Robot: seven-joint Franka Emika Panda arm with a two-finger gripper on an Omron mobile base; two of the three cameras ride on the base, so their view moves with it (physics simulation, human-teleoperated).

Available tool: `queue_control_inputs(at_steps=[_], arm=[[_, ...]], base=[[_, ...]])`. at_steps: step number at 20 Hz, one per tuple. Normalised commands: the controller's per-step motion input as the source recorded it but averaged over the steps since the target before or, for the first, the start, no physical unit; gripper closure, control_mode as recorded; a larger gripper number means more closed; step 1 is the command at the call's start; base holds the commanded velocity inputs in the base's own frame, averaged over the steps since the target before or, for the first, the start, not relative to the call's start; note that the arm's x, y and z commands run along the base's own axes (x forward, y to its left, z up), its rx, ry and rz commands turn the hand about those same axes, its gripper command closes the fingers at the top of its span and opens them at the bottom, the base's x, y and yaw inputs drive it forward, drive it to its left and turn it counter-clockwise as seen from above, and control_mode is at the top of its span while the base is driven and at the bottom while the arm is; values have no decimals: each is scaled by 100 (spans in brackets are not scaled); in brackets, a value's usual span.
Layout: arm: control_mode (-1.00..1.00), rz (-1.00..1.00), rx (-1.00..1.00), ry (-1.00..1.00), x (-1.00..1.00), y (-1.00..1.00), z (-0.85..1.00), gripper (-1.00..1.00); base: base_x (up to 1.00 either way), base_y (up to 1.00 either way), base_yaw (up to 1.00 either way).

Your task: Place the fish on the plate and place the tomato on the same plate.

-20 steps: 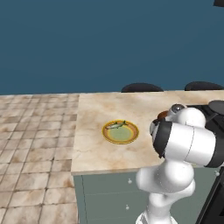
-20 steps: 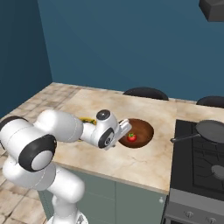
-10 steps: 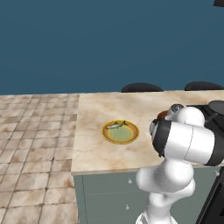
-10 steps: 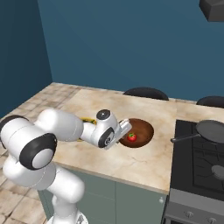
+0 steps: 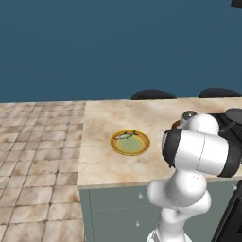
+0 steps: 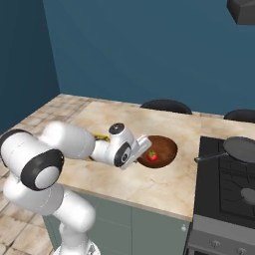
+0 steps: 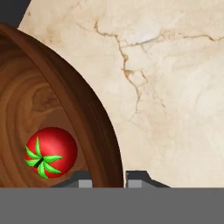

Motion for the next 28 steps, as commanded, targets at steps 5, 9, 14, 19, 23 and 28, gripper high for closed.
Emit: queue_control_inputs(at_steps=[5, 9, 14, 19, 23, 28], arm=[[-100, -12, -16, 16, 14, 0, 11, 100], [-100, -12, -16, 3, 23, 1, 19, 100], [-100, -9, -10, -4, 9, 18, 12, 100], [-100, -3, -7, -25, -1, 54, 0, 100], [-100, 0, -5, -40, -28, 69, 0, 100], [-100, 1, -1, -18, -35, 49, 0, 100]], base=[[0, 0, 0], [0, 0, 0], [0, 0, 0], [0, 0, 0], [0, 0, 0], [0, 0, 0]])
